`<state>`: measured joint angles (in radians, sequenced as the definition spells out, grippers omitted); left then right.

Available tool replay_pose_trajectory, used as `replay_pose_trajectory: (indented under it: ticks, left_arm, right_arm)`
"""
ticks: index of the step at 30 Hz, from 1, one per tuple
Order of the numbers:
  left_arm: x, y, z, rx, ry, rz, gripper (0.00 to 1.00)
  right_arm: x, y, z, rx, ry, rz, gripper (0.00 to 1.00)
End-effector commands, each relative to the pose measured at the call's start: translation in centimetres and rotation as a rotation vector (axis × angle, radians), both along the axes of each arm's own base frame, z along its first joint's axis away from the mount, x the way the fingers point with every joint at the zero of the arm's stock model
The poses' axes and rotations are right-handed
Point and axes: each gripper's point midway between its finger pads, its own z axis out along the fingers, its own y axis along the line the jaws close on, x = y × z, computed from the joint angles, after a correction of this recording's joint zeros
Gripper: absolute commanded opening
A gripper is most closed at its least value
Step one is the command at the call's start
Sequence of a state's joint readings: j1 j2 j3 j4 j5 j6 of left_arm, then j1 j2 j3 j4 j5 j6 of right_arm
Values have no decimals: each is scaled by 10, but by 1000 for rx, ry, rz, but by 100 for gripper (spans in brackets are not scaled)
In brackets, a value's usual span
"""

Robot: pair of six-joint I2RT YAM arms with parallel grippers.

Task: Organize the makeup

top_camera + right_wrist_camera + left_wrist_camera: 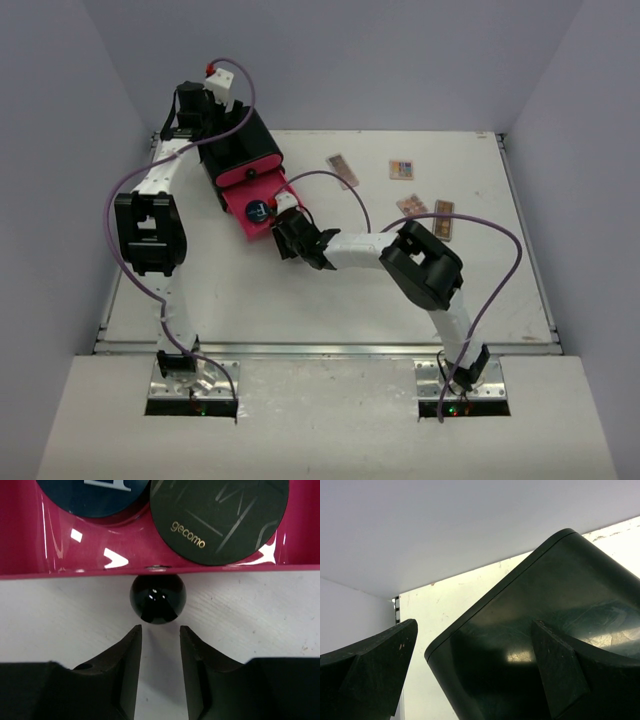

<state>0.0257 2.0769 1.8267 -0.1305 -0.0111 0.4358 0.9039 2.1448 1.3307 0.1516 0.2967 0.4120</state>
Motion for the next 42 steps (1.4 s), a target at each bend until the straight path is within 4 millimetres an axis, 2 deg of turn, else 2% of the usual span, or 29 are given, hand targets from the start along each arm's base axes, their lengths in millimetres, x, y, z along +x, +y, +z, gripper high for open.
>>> replay_pose_trajectory:
  ticks: [1,8,17,20,22,25,27,30,33,36,39,41,42]
  left_arm:
    - [-17,3,-63,-3,173,0,96]
    - [-16,2,-73,11,189,-9,95]
    - [-17,-2,-89,8,212,-38,93]
    - [-18,-3,-94,4,221,-48,93]
    - [-18,-4,-96,3,225,-51,93]
    - [-19,-4,-98,4,226,-54,92]
    - [-19,-5,-101,4,231,-57,92]
    - [-20,-6,-104,-3,237,-63,92]
    - [-19,-7,-107,-6,241,-66,92]
    - [-19,-6,-110,-6,246,-65,92]
    - [-20,-6,-110,-4,247,-63,92]
    - [-20,-6,-110,-1,247,-64,92]
    - [-20,-6,-110,0,247,-65,92]
  right_arm:
    - [34,25,57,153,-166,-63,34]
    - [52,33,81,214,-254,-98,29]
    - [75,61,113,324,-331,-107,29]
    - [86,71,106,328,-339,-102,29]
    - [100,78,115,350,-366,-117,29]
    - [114,86,110,370,-370,-119,29]
    - [123,91,99,362,-371,-123,29]
    - [135,94,112,378,-432,-143,29]
    - [137,93,121,404,-458,-155,29]
    - [139,97,119,421,-455,-161,29]
    - [135,93,109,398,-422,-159,30]
    - [127,85,96,396,-396,-168,33]
    - [124,82,97,403,-393,-171,34]
